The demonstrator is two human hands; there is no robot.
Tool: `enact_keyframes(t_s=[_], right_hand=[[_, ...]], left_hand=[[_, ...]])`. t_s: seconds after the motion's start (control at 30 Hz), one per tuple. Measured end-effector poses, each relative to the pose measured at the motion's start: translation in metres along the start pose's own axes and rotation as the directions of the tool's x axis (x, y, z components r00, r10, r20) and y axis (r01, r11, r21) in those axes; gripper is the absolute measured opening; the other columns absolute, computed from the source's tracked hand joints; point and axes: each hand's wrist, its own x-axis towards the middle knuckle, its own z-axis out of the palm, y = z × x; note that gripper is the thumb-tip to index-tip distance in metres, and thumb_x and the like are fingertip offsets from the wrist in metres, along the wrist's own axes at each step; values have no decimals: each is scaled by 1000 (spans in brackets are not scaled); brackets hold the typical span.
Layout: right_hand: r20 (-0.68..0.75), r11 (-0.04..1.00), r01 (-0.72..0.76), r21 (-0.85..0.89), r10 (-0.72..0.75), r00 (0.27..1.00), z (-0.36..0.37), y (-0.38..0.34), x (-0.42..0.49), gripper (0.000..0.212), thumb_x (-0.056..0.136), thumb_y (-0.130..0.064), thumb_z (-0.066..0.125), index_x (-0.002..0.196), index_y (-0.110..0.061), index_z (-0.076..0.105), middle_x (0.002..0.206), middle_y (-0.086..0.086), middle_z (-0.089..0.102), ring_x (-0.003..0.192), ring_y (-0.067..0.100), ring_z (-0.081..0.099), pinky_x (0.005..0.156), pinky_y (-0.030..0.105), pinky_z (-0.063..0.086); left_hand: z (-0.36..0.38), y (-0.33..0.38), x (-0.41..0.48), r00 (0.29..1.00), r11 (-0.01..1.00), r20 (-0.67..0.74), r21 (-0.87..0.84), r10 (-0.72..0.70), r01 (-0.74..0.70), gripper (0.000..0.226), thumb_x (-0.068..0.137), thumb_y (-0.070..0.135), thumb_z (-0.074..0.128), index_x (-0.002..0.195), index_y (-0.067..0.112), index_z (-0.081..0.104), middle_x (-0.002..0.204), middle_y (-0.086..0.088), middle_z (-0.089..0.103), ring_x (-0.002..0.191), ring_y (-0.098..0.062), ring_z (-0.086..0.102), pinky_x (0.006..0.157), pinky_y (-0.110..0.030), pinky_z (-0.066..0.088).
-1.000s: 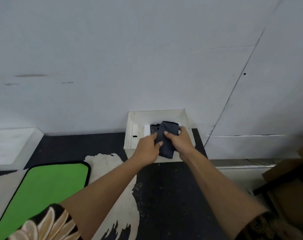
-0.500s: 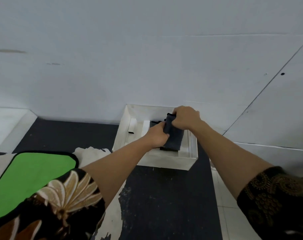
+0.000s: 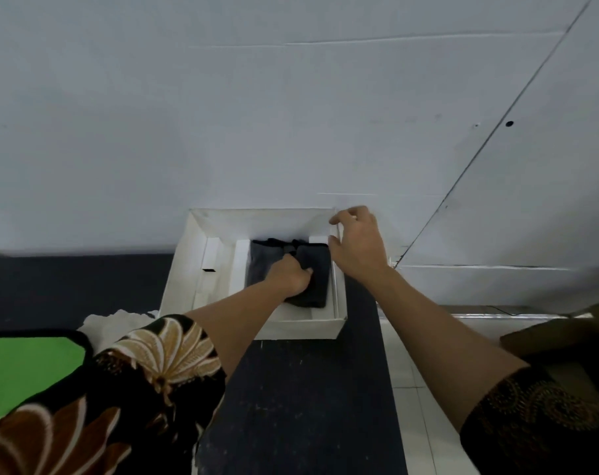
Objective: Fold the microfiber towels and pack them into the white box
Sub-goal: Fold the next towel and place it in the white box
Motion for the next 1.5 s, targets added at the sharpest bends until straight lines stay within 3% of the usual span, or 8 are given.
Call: enact_keyframes(t_s=[0.1,0.2,0.5,0.67,0.83,0.97,1.3,1.5], right_hand=[[-2,973,-115,202,118,993,2,5,-10,34,89,-21,67,122,-16,61,123,11,50,115,28,50,94,34,46],[-16,957,-141,255,150,989,5,8,-16,33,91,-26,67,121,-17,59,122,8,51,108,26,56,89,34,49],[1,942,-203,267,210,978,6,10,-21,30,93,-33,64,119,-19,58,121,4,51,94,22,62,76,27,48],[28,953,-205,224,204,978,-2,8,-24,35,92,-34,64,122,-18,56,123,4,49,94,24,62,79,31,50],[26,976,-171,136,169,985,-8,3,-29,41,91,-33,66,126,-16,54,127,7,48,98,27,60,77,31,47],[11,987,-149,65,149,989,-10,-2,-36,44,89,-30,69,127,-16,54,129,8,47,109,27,55,77,32,46],[-43,980,-193,-44,191,981,-5,-22,-69,41,88,-32,67,125,-18,56,135,8,41,123,28,41,91,36,45],[-112,971,-209,-112,197,974,0,-58,-96,41,87,-35,67,124,-21,56,142,10,38,129,29,36,102,42,38]], left_hand=[[0,6,10,983,985,-145,-145,-117,96,58,93,40,55,133,1,40,125,-16,59,113,-32,58,92,-39,49],[4,11,20,978,963,-79,-206,-194,175,47,95,40,51,124,3,52,120,-16,62,107,-32,59,93,-40,50],[5,16,29,998,792,-19,-609,-67,42,43,100,33,46,137,11,44,132,-11,56,118,-28,54,105,-45,44],[5,16,32,996,987,-85,-158,19,-33,36,99,33,47,126,9,52,120,-13,62,108,-30,59,92,-38,48],[-1,16,21,985,951,-144,307,92,-44,47,97,51,41,99,8,61,104,-14,66,92,-30,63,76,-39,53],[5,15,3,915,922,-352,383,200,-54,50,91,44,57,123,9,44,123,-17,49,107,-35,54,73,-42,50],[-10,-4,-17,910,835,76,374,407,-404,44,94,17,50,138,24,52,128,-10,58,111,-29,56,89,-47,50],[-43,-23,-52,921,857,-12,372,389,-357,44,96,22,51,140,20,50,139,-8,51,123,-31,51,98,-48,45]])
